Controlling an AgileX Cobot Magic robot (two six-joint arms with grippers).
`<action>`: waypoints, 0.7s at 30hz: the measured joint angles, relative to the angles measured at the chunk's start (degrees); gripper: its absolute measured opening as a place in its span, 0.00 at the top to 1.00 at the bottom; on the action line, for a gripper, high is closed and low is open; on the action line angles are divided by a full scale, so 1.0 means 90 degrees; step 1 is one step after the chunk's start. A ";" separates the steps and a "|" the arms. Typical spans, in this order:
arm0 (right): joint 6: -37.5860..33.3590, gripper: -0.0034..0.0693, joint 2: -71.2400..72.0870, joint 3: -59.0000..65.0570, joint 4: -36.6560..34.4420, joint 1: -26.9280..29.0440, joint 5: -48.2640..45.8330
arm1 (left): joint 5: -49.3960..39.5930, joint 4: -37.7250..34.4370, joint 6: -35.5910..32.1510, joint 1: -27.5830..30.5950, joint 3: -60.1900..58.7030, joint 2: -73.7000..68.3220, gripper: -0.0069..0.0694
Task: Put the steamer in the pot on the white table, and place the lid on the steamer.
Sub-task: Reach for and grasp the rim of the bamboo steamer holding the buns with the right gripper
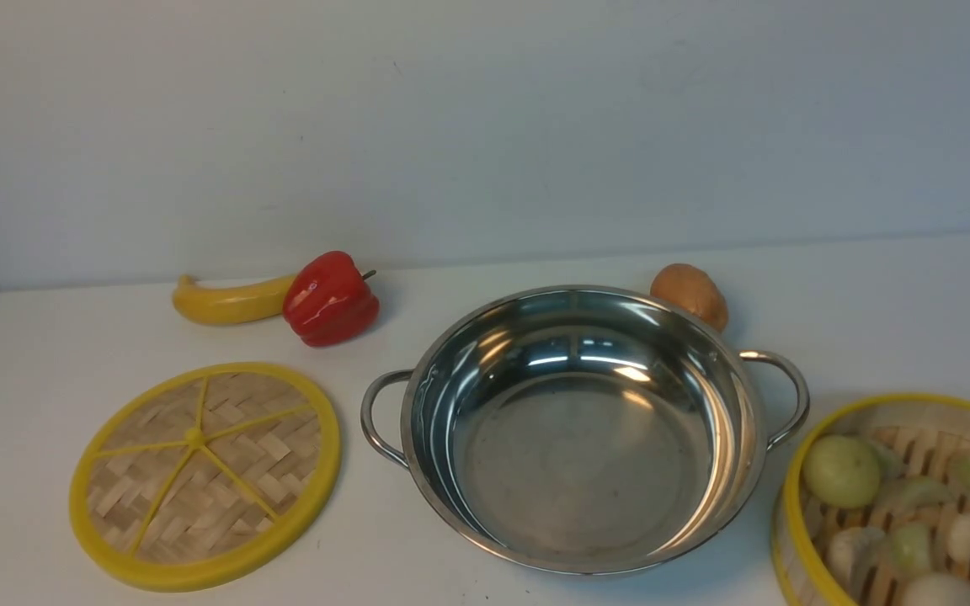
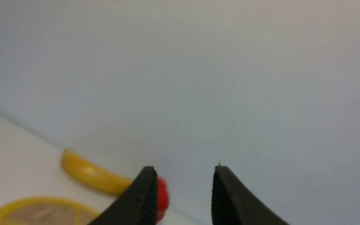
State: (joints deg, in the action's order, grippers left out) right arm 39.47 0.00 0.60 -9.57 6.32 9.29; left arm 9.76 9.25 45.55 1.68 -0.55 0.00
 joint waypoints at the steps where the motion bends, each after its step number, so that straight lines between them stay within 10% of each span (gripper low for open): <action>1: 0.0072 0.61 0.0000 0.0000 -0.0029 0.0000 0.0748 | 0.0628 -0.0005 -0.0007 0.0000 -0.0006 0.0000 0.59; 5: -0.0328 0.61 -0.0083 -0.0312 -0.0032 0.0000 0.2836 | 0.2006 -0.0049 -0.0767 0.0119 0.0475 -0.0093 0.59; 8: -0.0884 0.61 -0.0466 -0.1143 0.0159 0.0000 0.2550 | 0.1624 -0.0297 -0.1425 0.0235 0.1288 -0.0513 0.59; 21: -0.2328 0.61 -0.4450 -0.5437 0.2453 0.0000 -0.6714 | -0.6327 -0.0854 -0.2337 0.0372 0.4519 -0.4701 0.59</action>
State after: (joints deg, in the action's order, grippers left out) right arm 18.52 -40.05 -48.33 12.51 6.32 -51.14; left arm -47.19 1.57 24.52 5.03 40.12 -42.31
